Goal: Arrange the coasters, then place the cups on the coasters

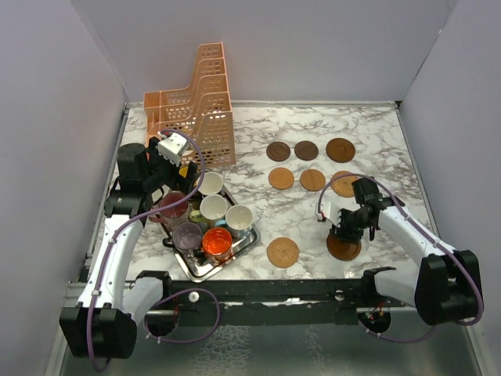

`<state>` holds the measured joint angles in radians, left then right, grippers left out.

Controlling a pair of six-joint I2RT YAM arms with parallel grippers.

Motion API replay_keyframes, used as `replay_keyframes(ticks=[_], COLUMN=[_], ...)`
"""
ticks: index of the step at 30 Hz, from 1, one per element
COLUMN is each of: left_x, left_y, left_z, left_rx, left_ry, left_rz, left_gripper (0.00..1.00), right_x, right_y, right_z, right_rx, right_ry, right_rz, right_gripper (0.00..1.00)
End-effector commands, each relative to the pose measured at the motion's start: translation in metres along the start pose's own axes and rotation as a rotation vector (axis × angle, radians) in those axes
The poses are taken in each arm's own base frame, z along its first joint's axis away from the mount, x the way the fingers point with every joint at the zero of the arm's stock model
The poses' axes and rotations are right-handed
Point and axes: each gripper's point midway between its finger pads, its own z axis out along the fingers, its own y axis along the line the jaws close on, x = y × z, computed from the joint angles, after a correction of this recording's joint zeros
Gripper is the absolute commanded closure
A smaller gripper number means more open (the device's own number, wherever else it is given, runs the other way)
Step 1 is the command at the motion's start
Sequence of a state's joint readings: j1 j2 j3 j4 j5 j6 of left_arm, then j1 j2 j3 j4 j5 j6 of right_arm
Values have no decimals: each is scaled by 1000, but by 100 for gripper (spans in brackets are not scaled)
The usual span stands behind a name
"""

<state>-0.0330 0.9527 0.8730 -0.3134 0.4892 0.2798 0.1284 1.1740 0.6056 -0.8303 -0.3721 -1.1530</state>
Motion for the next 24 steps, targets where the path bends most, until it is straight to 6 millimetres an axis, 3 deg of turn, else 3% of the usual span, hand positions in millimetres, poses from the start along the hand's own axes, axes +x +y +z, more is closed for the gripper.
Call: replay_keyframes(ticks=[1,7,12,16,24], left_x=[-20,-21,-23,-23,-21], left_y=[6,6,6,7,8], left_z=[-2,-3,-4,-4,-3], left_rx=[-17,-17,-14,-21,-21], left_ry=[-49,-52,-55,-51,-47], left_rz=[35,36,35,44,51], left_gripper=[1,1,1,1,1], right_x=[8,18,26,53,131], right_y=[-11,-34,-62,-83,-123], right_z=[9,14,6,-4,-31], right_rx=[67,165,216,241,304], right_ry=[58,115,135,166,215], right_rz=[-7,40,85,125,245], right_gripper=[52,55,56,58,60])
